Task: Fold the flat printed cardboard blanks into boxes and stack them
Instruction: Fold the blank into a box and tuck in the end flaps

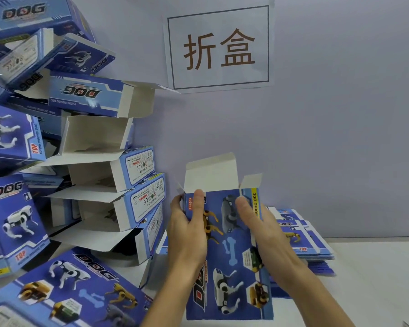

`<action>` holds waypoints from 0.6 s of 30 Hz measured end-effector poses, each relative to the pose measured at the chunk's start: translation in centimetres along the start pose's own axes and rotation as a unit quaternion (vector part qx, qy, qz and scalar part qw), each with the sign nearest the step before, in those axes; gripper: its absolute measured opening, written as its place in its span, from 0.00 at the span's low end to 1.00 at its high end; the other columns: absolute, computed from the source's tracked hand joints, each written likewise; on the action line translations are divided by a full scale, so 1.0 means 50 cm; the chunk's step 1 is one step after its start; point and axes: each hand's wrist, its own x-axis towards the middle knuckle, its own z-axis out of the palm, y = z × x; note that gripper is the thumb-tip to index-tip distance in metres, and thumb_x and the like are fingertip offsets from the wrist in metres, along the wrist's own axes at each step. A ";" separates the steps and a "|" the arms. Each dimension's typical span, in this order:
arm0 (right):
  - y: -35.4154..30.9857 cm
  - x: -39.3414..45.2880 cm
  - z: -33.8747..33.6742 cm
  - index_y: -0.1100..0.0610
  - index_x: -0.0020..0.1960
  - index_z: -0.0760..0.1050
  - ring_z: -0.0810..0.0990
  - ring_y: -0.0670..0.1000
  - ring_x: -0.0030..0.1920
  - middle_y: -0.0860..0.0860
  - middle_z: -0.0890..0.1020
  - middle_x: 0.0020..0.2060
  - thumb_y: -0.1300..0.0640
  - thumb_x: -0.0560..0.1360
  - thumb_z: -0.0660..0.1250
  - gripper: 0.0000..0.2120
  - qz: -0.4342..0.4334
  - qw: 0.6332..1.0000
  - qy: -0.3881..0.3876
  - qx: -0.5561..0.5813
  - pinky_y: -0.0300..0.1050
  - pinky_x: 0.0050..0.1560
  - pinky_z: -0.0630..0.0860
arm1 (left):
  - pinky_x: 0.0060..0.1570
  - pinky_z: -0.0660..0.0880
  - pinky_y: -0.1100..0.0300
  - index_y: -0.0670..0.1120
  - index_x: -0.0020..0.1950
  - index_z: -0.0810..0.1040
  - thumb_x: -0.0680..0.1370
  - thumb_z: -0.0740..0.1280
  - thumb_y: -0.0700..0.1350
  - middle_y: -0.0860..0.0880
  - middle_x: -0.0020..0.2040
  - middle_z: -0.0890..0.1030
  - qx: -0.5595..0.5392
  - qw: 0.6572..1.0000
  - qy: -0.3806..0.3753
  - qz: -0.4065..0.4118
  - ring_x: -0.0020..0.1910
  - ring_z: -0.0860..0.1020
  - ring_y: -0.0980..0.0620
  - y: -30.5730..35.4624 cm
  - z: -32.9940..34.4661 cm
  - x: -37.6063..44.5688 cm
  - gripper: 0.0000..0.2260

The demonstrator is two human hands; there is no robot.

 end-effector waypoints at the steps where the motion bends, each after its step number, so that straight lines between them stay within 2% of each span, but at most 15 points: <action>1: -0.001 0.002 0.002 0.31 0.46 0.77 0.85 0.43 0.48 0.40 0.85 0.46 0.29 0.68 0.63 0.12 -0.010 1.000 -0.001 -0.025 0.36 0.45 0.81 | 0.37 0.81 0.50 0.52 0.57 0.74 0.69 0.58 0.70 0.52 0.33 0.82 0.002 1.000 0.004 0.000 0.32 0.81 0.51 -0.003 0.000 -0.001 0.27; 3: 0.001 0.005 0.001 0.29 0.45 0.75 0.84 0.40 0.46 0.35 0.84 0.44 0.30 0.69 0.65 0.07 -0.030 0.997 0.033 -0.057 0.31 0.42 0.79 | 0.36 0.80 0.51 0.49 0.57 0.75 0.71 0.59 0.68 0.52 0.33 0.82 -0.006 1.000 0.002 -0.004 0.32 0.82 0.51 -0.001 0.002 -0.003 0.26; 4: 0.003 0.006 -0.003 0.30 0.47 0.75 0.83 0.39 0.46 0.34 0.83 0.44 0.32 0.68 0.65 0.09 -0.041 0.996 0.056 -0.064 0.30 0.41 0.78 | 0.35 0.80 0.53 0.48 0.57 0.75 0.72 0.59 0.67 0.51 0.34 0.84 -0.015 1.000 -0.008 -0.011 0.33 0.83 0.50 0.002 0.003 -0.003 0.26; 8: 0.007 0.009 -0.037 0.44 0.61 0.74 0.85 0.43 0.46 0.41 0.85 0.47 0.31 0.63 0.67 0.30 -0.046 0.990 0.127 -0.049 0.34 0.37 0.80 | 0.34 0.81 0.56 0.46 0.61 0.75 0.71 0.63 0.65 0.45 0.44 0.86 -0.085 0.987 -0.123 -0.056 0.40 0.86 0.44 0.025 0.005 -0.004 0.28; 11: 0.008 0.014 -0.062 0.47 0.63 0.74 0.86 0.45 0.42 0.45 0.85 0.46 0.33 0.64 0.68 0.31 -0.036 0.987 0.153 -0.027 0.35 0.33 0.79 | 0.39 0.81 0.59 0.51 0.63 0.75 0.70 0.68 0.64 0.48 0.50 0.87 -0.065 0.972 -0.209 -0.081 0.46 0.86 0.46 0.029 0.003 -0.006 0.27; 13: 0.008 0.016 -0.071 0.48 0.64 0.74 0.86 0.45 0.43 0.47 0.85 0.48 0.33 0.65 0.68 0.32 -0.028 0.986 0.165 -0.019 0.34 0.33 0.79 | 0.42 0.81 0.62 0.52 0.64 0.73 0.69 0.73 0.65 0.51 0.52 0.86 -0.027 0.963 -0.254 -0.089 0.49 0.86 0.49 0.026 0.004 -0.009 0.29; 15: 0.010 0.018 -0.076 0.49 0.63 0.75 0.85 0.43 0.42 0.46 0.85 0.46 0.32 0.64 0.68 0.33 -0.026 0.984 0.175 -0.009 0.32 0.33 0.77 | 0.39 0.80 0.65 0.54 0.61 0.74 0.64 0.74 0.66 0.54 0.48 0.86 -0.002 0.962 -0.255 -0.097 0.46 0.86 0.53 0.018 0.013 -0.018 0.31; 18: 0.010 0.020 -0.075 0.46 0.58 0.77 0.86 0.44 0.42 0.44 0.86 0.44 0.31 0.62 0.67 0.30 -0.022 0.983 0.182 -0.001 0.34 0.33 0.78 | 0.33 0.79 0.66 0.56 0.52 0.77 0.61 0.70 0.66 0.55 0.42 0.87 -0.028 0.983 -0.157 -0.096 0.41 0.86 0.54 -0.005 0.032 -0.036 0.24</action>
